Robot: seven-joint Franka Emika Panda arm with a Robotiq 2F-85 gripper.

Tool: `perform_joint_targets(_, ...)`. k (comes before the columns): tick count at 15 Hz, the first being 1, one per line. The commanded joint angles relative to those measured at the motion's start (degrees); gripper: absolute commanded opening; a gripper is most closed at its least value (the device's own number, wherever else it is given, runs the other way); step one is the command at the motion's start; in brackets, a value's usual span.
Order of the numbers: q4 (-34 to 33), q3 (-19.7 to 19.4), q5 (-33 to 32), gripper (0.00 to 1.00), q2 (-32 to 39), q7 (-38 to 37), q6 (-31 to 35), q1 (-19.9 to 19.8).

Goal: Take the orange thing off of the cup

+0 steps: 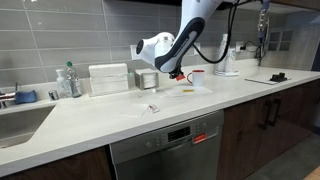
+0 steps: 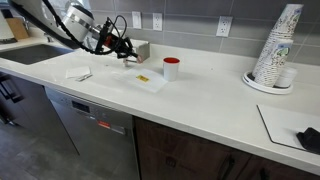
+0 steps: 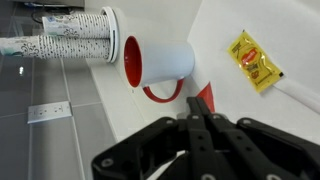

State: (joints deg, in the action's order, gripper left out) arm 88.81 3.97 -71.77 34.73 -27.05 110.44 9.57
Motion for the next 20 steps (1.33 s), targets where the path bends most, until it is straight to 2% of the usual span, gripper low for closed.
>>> perform_joint_targets(1, -5.5, -1.7, -0.1, 0.00, 5.5, -0.7, -4.6, 2.2)
perform_joint_targets(10, -13.5, -1.3, 1.5, 0.00, 13.2, 2.3, -7.4, 4.0)
perform_joint_targets(15, -15.5, 0.1, 4.2, 0.00, 15.3, 8.0, -6.2, 4.1)
perform_joint_targets(16, -15.5, 0.3, 4.7, 0.20, 15.3, 9.3, -5.6, 4.1)
perform_joint_targets(20, -15.3, 1.6, 8.6, 0.49, 14.1, 14.4, -3.7, 3.5)
